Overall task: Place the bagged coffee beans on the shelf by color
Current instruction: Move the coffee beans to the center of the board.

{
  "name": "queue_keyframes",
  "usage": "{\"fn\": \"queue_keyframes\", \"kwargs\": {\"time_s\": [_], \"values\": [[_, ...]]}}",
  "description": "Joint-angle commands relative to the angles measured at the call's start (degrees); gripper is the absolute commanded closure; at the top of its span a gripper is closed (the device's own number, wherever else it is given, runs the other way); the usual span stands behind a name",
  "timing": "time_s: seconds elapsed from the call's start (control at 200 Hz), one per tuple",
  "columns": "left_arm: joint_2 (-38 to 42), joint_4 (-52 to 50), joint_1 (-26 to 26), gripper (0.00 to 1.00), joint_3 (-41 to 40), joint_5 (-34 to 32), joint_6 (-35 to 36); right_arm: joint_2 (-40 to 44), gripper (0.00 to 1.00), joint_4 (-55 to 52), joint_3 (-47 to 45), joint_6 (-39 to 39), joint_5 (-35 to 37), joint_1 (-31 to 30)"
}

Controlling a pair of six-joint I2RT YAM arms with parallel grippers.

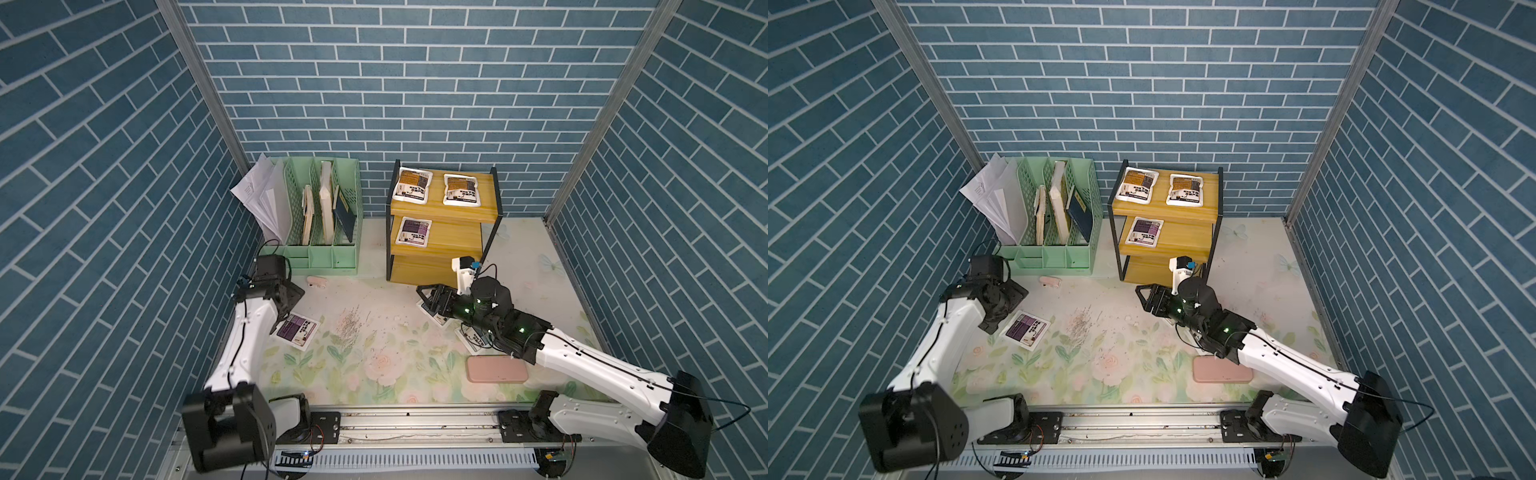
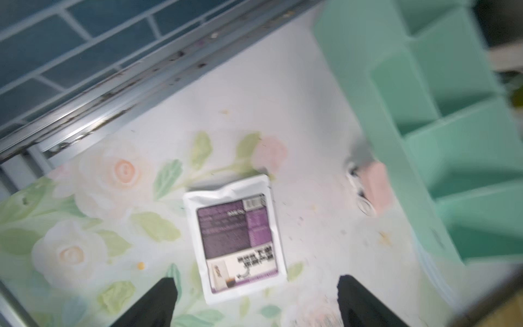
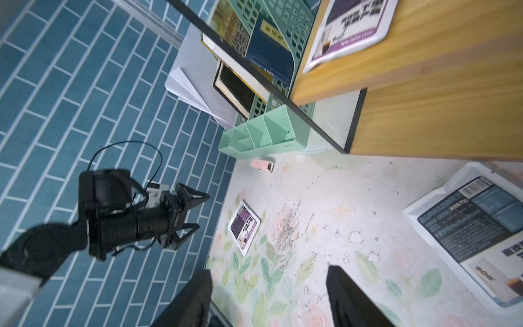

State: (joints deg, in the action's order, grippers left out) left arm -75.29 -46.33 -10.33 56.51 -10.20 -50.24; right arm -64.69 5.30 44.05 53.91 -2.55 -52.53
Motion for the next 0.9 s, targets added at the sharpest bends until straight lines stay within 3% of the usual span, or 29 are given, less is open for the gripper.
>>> {"fn": "queue_keyframes", "kwargs": {"time_s": [0.0,0.255,0.5,0.895], "values": [[-6.69,-1.07,-2.59,0.09,2.01,-4.55,-5.21,-2.37,0.32,6.41,-2.04,-3.90,-4.68,-0.70],[-21.76,2.85,-2.45,0.13,5.18,-4.56,-7.46,-0.98,0.31,7.14,-4.05,-4.58,-4.56,-1.61],[-18.44,5.25,2.38,0.18,-2.18,-4.07,-8.61,2.97,0.30,3.23,-5.38,-5.79,0.46,-1.61],[-18.14,9.50,17.44,0.25,-11.06,0.08,-14.35,2.47,0.29,3.48,-7.65,-3.24,2.79,-1.50]]}}
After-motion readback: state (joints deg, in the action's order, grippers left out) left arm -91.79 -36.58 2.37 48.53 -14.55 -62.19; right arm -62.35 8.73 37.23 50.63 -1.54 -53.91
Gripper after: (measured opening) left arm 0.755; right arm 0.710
